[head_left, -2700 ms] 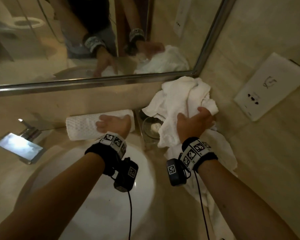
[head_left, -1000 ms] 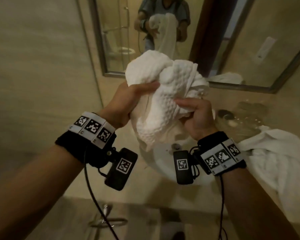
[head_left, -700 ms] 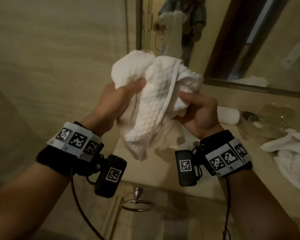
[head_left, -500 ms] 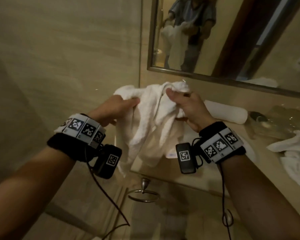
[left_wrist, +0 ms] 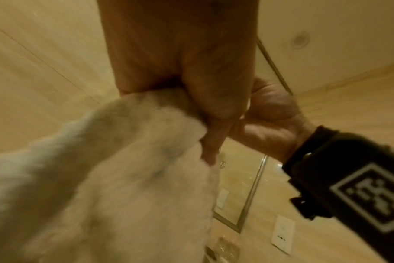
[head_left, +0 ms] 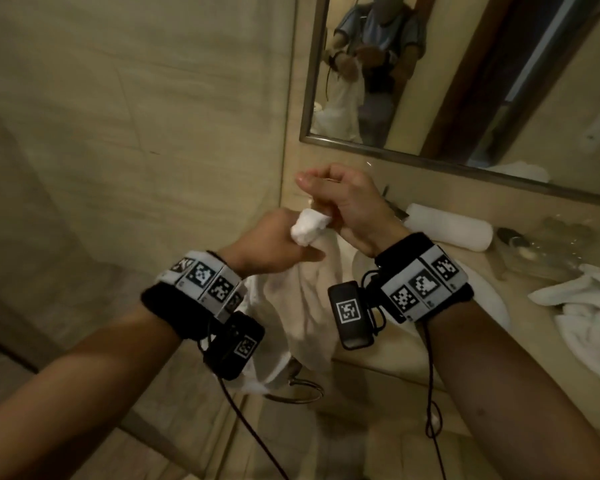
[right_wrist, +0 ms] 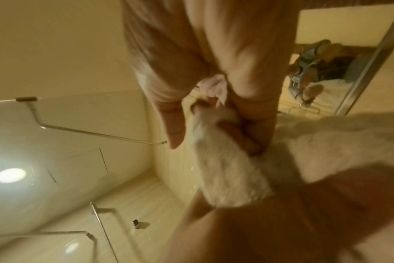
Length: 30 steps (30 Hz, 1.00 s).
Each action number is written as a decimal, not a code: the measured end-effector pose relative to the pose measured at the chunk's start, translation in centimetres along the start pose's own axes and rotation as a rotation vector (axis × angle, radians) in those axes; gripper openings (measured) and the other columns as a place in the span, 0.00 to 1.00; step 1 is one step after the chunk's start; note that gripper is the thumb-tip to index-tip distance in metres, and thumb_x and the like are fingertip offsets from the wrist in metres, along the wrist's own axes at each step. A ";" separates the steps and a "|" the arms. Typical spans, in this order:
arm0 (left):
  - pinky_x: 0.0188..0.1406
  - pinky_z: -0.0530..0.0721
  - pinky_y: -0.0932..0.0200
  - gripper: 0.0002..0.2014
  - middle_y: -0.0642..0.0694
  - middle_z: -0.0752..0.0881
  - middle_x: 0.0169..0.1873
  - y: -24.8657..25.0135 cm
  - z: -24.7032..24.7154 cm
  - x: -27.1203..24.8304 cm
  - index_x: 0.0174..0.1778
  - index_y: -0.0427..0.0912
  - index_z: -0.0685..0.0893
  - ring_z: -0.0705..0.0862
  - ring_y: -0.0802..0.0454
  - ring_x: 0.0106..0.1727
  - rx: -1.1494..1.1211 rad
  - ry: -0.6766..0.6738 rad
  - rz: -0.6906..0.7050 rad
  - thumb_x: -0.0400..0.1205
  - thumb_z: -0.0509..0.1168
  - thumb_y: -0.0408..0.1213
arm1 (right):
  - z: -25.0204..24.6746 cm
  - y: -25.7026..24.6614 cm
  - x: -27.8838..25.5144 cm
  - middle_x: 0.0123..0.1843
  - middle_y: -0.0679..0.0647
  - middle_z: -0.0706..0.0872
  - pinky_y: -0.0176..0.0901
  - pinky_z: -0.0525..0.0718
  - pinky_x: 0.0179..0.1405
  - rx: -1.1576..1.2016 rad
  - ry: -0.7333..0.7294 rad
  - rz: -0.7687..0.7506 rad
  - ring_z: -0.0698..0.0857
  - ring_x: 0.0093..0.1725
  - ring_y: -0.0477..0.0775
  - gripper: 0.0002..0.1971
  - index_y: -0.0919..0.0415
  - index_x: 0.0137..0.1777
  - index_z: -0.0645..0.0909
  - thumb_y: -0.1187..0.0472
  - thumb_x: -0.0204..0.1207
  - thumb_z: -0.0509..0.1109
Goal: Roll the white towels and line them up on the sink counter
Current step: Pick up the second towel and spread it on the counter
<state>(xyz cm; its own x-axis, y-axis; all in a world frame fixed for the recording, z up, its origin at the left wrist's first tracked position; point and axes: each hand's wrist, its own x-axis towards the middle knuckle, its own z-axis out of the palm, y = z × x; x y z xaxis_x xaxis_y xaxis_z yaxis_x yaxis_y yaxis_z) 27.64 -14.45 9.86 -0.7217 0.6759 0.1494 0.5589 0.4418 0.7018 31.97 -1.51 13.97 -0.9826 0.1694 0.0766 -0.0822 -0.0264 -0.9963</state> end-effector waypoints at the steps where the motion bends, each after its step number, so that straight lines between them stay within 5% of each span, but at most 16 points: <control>1: 0.48 0.85 0.45 0.14 0.38 0.89 0.43 -0.1 0.0 -0.2 0.47 0.34 0.87 0.87 0.47 0.44 -0.126 0.066 -0.055 0.71 0.79 0.36 | -0.4 -0.2 -0.2 0.34 0.51 0.77 0.38 0.77 0.35 -0.016 -0.006 -0.025 0.77 0.33 0.46 0.08 0.60 0.47 0.81 0.64 0.72 0.77; 3: 0.50 0.88 0.46 0.09 0.41 0.91 0.42 0.3 -1.0 -0.8 0.45 0.35 0.87 0.88 0.51 0.41 -0.435 0.175 -0.139 0.72 0.77 0.33 | -1.8 0.3 -0.4 0.50 0.50 0.81 0.40 0.81 0.51 -0.119 -0.002 -0.054 0.82 0.51 0.47 0.22 0.57 0.59 0.80 0.57 0.66 0.80; 5: 0.40 0.90 0.53 0.05 0.48 0.91 0.36 1.1 -3.0 -1.2 0.41 0.38 0.86 0.90 0.54 0.39 -0.706 0.226 -0.125 0.74 0.75 0.29 | -3.1 1.5 -0.6 0.69 0.48 0.78 0.47 0.76 0.69 -0.242 -0.027 0.001 0.76 0.70 0.48 0.40 0.52 0.72 0.75 0.47 0.58 0.83; 8: 0.39 0.87 0.55 0.05 0.45 0.91 0.37 2.3 -6.0 -1.5 0.44 0.37 0.85 0.91 0.46 0.42 -0.889 0.188 0.006 0.75 0.72 0.26 | -3.5 4.0 -1.6 0.80 0.46 0.69 0.56 0.67 0.78 -0.254 -0.061 0.114 0.67 0.79 0.49 0.56 0.50 0.81 0.63 0.43 0.52 0.86; 11: 0.37 0.87 0.57 0.04 0.46 0.90 0.35 3.1 -7.4 -1.8 0.43 0.36 0.83 0.90 0.49 0.39 -0.980 0.193 0.116 0.74 0.70 0.27 | -2.4 5.6 -2.4 0.81 0.48 0.68 0.60 0.65 0.80 -0.236 -0.114 0.108 0.65 0.81 0.51 0.49 0.48 0.79 0.65 0.46 0.57 0.83; 14: 0.37 0.87 0.58 0.02 0.45 0.90 0.35 3.0 -7.5 -2.1 0.44 0.35 0.83 0.90 0.50 0.39 -1.090 0.125 0.150 0.77 0.67 0.28 | -1.1 6.6 -2.3 0.70 0.48 0.81 0.54 0.73 0.75 -0.145 -0.214 0.187 0.75 0.74 0.53 0.43 0.54 0.73 0.74 0.42 0.58 0.83; 18: 0.39 0.87 0.57 0.06 0.45 0.90 0.37 2.4 -6.7 -2.3 0.44 0.37 0.85 0.90 0.49 0.40 -1.082 0.067 0.104 0.75 0.69 0.34 | 0.6 6.6 -2.9 0.45 0.48 0.91 0.45 0.86 0.53 0.006 -0.163 0.159 0.88 0.51 0.51 0.15 0.61 0.52 0.84 0.71 0.66 0.78; 21: 0.36 0.86 0.59 0.07 0.45 0.89 0.35 1.7 -6.8 -2.2 0.44 0.39 0.84 0.89 0.50 0.37 -1.044 0.017 0.065 0.74 0.72 0.38 | 1.2 4.8 -3.2 0.33 0.45 0.91 0.42 0.88 0.41 0.027 -0.106 0.059 0.89 0.36 0.42 0.11 0.57 0.42 0.84 0.75 0.71 0.73; 26: 0.32 0.84 0.61 0.29 0.46 0.88 0.35 1.5 -7.7 -1.5 0.50 0.36 0.83 0.86 0.50 0.36 -0.965 0.010 0.013 0.59 0.81 0.49 | 0.8 1.3 -2.1 0.34 0.51 0.91 0.40 0.87 0.33 0.173 0.009 -0.054 0.90 0.36 0.49 0.10 0.59 0.39 0.89 0.71 0.74 0.68; 30: 0.50 0.85 0.66 0.21 0.52 0.91 0.48 3.3 -5.6 -2.4 0.58 0.40 0.82 0.88 0.56 0.54 -0.683 -0.307 -0.006 0.69 0.76 0.29 | 1.4 -0.6 -1.0 0.46 0.58 0.89 0.50 0.87 0.46 0.018 0.072 -0.222 0.87 0.46 0.55 0.07 0.60 0.49 0.85 0.64 0.72 0.72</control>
<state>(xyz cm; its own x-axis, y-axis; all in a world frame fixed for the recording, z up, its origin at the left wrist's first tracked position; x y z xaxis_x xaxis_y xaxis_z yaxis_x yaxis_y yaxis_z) 28.92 -17.90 15.68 -0.5219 0.8529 0.0128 0.1052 0.0494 0.9932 32.76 -3.02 14.57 -0.9257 0.2431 0.2898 -0.2983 0.0019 -0.9545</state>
